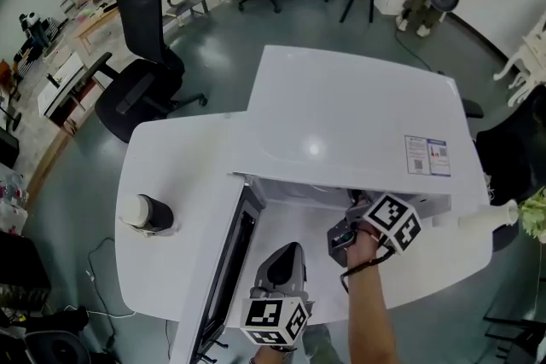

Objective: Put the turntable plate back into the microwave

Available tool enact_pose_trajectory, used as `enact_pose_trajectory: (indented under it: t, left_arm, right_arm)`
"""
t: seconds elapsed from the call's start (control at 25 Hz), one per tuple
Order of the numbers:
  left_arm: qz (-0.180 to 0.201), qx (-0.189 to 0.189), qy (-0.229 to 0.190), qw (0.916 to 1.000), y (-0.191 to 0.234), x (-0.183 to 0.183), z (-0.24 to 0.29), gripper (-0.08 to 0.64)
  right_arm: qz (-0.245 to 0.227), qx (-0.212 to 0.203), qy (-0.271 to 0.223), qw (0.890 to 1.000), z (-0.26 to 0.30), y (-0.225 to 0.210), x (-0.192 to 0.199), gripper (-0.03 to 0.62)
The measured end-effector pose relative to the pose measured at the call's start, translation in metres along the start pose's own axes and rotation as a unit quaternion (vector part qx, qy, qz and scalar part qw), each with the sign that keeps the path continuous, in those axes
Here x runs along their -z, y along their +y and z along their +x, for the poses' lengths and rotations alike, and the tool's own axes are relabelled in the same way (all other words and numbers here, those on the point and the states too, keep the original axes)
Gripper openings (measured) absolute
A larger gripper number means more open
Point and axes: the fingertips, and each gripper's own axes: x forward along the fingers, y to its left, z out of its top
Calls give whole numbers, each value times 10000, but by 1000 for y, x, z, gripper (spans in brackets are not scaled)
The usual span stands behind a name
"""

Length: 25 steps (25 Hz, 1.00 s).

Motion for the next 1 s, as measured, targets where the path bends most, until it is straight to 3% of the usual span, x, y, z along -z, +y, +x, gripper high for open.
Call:
enact_pose_trajectory:
  t: [0.72, 1.0]
  left_arm:
    - [86, -3, 167, 9998, -6, 6, 4, 0]
    - [117, 9, 204, 9997, -7, 7, 4, 0]
  right_arm:
    - [-941, 293, 223, 9949, 3, 2, 1, 146]
    - [-1527, 534, 283, 9864, 3, 3, 2, 180]
